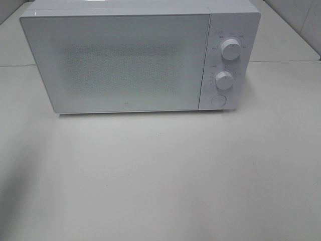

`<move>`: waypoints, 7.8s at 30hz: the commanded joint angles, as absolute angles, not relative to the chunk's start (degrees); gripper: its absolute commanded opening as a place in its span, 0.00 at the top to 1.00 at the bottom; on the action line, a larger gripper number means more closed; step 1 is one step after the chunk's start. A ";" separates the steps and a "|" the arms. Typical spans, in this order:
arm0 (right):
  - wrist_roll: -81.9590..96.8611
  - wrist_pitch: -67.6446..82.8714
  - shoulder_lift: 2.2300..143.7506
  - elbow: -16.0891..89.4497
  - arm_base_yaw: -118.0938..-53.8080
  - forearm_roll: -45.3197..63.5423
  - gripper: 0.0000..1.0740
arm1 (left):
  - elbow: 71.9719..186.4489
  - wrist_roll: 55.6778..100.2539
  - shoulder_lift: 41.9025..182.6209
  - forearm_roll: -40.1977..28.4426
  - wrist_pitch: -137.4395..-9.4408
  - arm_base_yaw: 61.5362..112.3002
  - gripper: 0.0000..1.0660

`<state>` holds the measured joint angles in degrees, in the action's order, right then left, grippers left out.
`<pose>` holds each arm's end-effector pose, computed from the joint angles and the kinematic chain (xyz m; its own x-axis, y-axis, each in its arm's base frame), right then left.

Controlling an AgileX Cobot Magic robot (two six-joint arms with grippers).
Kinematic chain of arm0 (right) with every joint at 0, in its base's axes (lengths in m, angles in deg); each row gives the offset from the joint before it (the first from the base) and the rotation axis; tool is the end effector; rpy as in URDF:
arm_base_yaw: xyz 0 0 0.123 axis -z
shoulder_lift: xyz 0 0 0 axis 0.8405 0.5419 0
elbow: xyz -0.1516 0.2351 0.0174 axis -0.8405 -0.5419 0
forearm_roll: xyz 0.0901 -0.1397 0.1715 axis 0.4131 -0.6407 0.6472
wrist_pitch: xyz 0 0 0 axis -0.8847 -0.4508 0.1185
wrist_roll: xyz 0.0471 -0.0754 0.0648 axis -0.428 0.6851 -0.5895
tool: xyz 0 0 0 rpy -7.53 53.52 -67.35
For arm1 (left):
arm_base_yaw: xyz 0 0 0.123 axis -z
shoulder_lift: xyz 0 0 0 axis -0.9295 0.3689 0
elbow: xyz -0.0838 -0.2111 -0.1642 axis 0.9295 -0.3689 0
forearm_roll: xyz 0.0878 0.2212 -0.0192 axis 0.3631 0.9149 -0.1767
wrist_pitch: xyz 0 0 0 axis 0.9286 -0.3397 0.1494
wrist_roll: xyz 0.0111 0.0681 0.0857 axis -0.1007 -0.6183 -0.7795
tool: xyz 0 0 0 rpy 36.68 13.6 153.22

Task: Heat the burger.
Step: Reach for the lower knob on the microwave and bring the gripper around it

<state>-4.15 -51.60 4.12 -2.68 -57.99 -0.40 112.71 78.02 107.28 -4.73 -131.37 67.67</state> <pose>0.0089 -0.0146 0.2702 -0.3706 0.0254 -0.9284 0.1223 0.9923 -0.0217 0.1805 -0.0217 0.2892 -0.9583 -0.0313 -0.2839 0.0315 0.9763 -0.2139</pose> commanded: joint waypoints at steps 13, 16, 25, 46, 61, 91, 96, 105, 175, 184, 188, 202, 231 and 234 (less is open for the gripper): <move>-3.35 -50.97 2.12 -2.80 -57.70 -0.29 0.29 | 91.74 77.97 72.78 -1.18 -122.54 67.38 0.21; -3.35 -50.97 2.12 -2.80 -57.70 -0.29 0.29 | 89.45 78.65 67.74 -1.29 -122.03 67.38 0.21; -3.35 -50.97 2.12 -2.80 -57.70 -0.34 0.29 | 88.42 78.88 54.28 -0.15 -123.40 67.38 0.21; -3.35 -50.97 2.12 -2.80 -57.70 -0.34 0.29 | 88.42 78.94 43.56 1.17 -123.52 67.38 0.21; -3.35 -50.97 2.34 -2.80 -57.76 -0.40 0.29 | 88.42 78.71 42.36 1.34 -123.52 67.38 0.21; -1.00 -48.57 2.80 -1.82 -57.76 -0.97 0.24 | 88.42 78.71 42.76 1.34 -123.52 67.38 0.21; -0.83 -48.57 2.80 -1.82 -57.76 -0.97 0.25 | 88.42 78.71 42.76 1.34 -123.52 67.38 0.21; -0.77 -48.57 3.66 -1.82 -57.76 -0.17 0.27 | 88.42 78.71 42.76 1.34 -123.52 67.38 0.21; 10.86 27.81 56.89 -15.17 -57.88 13.41 0.29 | 88.42 78.71 42.76 1.34 -123.52 67.38 0.21; 16.93 33.65 61.13 -15.17 -64.24 17.82 0.29 | 88.42 78.71 42.76 1.34 -123.52 67.38 0.21; 20.14 37.26 64.51 -15.17 -69.85 22.52 0.29 | 88.42 78.71 42.76 1.34 -123.52 67.38 0.21; 29.88 58.86 80.15 -15.12 -88.53 45.04 0.29 | 88.42 78.71 42.76 1.34 -123.52 67.38 0.21; 24.21 65.80 108.23 1.96 -94.55 53.11 0.29 | 88.42 78.71 42.76 1.34 -123.52 67.38 0.21; 23.75 65.74 108.86 2.42 -94.09 52.94 0.29 | 88.42 78.71 42.76 1.34 -123.52 67.38 0.21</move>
